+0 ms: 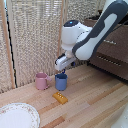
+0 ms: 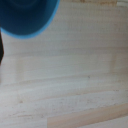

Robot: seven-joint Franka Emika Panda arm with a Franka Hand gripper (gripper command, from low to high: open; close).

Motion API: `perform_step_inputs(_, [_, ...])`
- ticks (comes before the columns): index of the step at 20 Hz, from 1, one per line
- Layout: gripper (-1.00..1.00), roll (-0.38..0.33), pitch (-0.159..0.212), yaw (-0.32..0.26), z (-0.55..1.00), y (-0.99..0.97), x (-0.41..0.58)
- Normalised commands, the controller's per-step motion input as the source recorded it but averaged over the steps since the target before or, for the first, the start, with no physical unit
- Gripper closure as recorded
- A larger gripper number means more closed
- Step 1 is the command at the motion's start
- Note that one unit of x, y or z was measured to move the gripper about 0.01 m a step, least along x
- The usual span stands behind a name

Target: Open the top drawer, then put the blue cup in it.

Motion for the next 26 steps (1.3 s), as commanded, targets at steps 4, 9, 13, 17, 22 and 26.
perform_step_inputs(4, [-1.0,0.041,0.154,-0.181,0.47,-0.03,0.481])
perform_step_inputs(9, [-1.0,0.006,0.094,-0.247,0.15,-0.02,0.44])
perform_step_inputs(13, [-1.0,0.014,0.128,-0.195,-0.09,0.06,0.477])
perform_step_inputs(17, [-1.0,0.034,0.182,-0.177,-0.24,0.08,0.388])
perform_step_inputs(22, [-1.0,-0.002,0.196,-0.165,-0.27,-0.03,0.204])
perform_step_inputs(26, [-1.0,0.01,0.137,-0.14,-0.36,-0.11,0.299])
